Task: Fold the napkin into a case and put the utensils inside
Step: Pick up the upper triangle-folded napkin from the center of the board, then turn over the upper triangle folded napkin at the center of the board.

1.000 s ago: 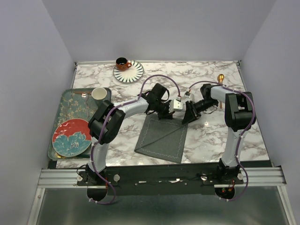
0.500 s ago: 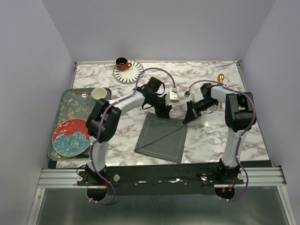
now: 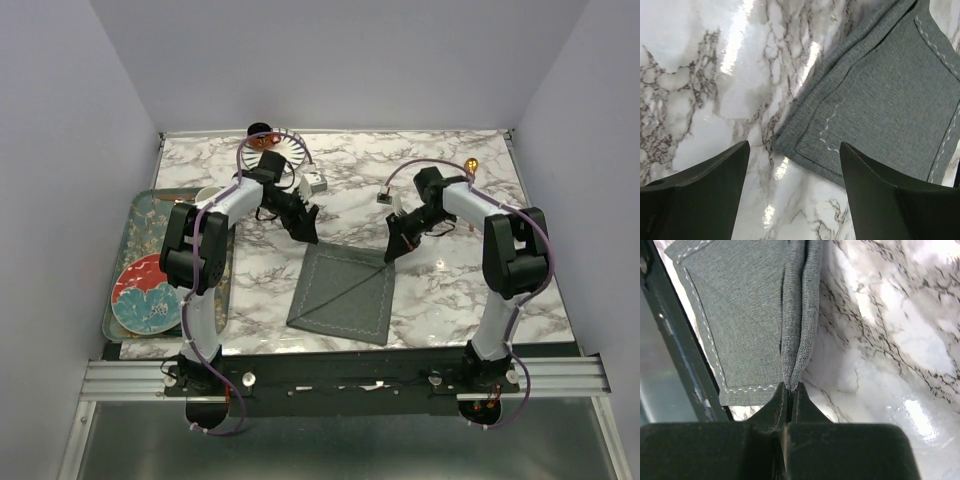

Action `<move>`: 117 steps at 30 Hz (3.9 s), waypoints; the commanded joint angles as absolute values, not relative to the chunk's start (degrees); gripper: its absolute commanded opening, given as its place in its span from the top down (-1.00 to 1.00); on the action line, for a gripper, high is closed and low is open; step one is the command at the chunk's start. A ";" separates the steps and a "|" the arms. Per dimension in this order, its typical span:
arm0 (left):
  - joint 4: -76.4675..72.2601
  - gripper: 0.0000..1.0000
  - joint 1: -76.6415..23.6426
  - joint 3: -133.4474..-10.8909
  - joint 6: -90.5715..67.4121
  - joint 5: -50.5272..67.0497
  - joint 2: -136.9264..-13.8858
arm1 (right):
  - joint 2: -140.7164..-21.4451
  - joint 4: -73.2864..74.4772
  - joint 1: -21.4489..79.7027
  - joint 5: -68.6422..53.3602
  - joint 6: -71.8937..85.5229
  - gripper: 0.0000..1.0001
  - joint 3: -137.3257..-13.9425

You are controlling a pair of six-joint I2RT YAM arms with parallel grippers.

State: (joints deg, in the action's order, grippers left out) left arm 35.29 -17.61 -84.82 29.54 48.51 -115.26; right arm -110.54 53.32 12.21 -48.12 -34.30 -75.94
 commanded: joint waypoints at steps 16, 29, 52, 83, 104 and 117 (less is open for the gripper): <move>47.27 -0.88 -17.75 -85.32 67.84 49.83 -111.96 | -92.47 42.98 21.79 -39.81 -52.90 0.99 -64.52; 51.33 -0.74 -22.76 -88.77 70.48 44.22 -114.26 | -86.75 40.70 24.96 -39.64 -57.92 0.99 -60.82; 53.08 -0.65 -27.95 -92.11 73.74 37.53 -118.30 | -81.39 39.90 27.25 -40.17 -60.64 0.99 -57.92; 53.79 1.00 -26.46 -92.28 68.05 39.11 -113.82 | -77.43 39.64 27.25 -36.22 -59.51 0.99 -57.48; 21.64 1.00 -22.23 -109.13 51.94 21.36 -110.15 | -89.04 26.56 9.49 -31.19 -59.75 0.99 -82.83; 1.23 1.00 -35.32 -52.48 50.29 13.02 -87.72 | -76.48 21.17 14.40 -31.29 -76.45 0.99 -49.06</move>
